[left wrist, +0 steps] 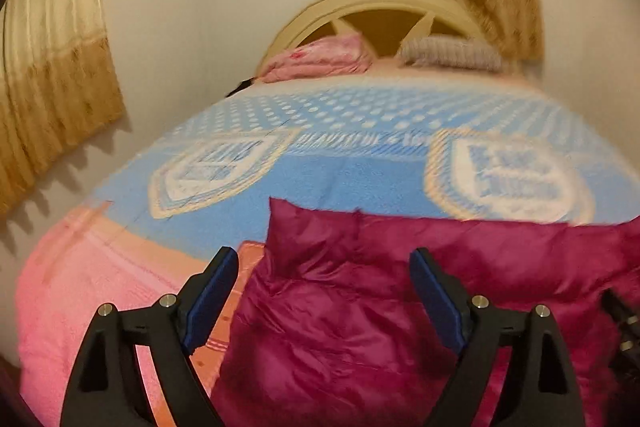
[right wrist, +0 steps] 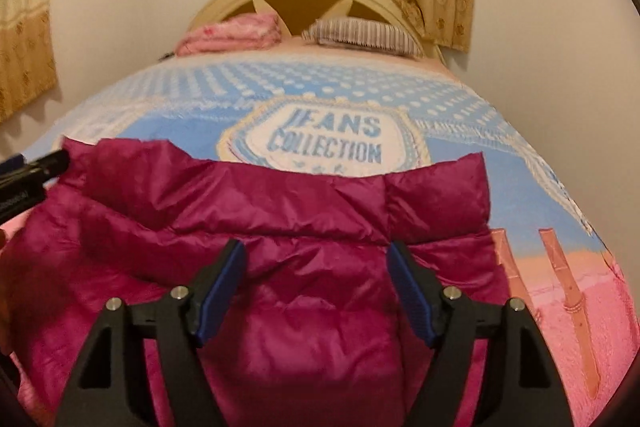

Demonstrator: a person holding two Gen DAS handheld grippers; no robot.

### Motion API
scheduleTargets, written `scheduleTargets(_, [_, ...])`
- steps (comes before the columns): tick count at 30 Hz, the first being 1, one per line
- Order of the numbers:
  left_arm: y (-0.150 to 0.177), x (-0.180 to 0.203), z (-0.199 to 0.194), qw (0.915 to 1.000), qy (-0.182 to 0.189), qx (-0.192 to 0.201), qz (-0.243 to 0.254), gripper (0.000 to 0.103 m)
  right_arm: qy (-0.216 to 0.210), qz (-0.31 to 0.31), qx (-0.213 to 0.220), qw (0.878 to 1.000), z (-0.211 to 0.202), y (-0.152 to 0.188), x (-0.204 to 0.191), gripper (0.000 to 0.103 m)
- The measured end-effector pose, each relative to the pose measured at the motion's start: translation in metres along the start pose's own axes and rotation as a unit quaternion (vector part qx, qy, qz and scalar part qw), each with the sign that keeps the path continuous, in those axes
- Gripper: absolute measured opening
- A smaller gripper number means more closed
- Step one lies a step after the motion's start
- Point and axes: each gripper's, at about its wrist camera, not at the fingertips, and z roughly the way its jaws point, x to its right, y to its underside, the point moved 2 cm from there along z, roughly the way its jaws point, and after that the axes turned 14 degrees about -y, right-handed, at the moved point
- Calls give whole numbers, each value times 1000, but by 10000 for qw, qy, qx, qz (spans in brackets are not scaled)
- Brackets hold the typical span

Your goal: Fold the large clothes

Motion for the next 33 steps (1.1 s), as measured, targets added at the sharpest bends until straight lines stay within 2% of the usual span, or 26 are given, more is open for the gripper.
scheduleTargets(6, [18,18,44,9982,-5,-593,49,87,191,386,-250,9988,33,15,28,76])
scheduleTargets(11, [25,30,54,9981,41,-607,122,88,152,543,-228,9981,37,22,36,77])
scheduleTargets(16, [29,32,61,9971,120,-753,60,93,83,694,-263,9972,41,25,40,77])
scheduleTargets(33, [35,45,77,9933,-1,-1097,370,100,208,770,-608,9950,54,30,41,79])
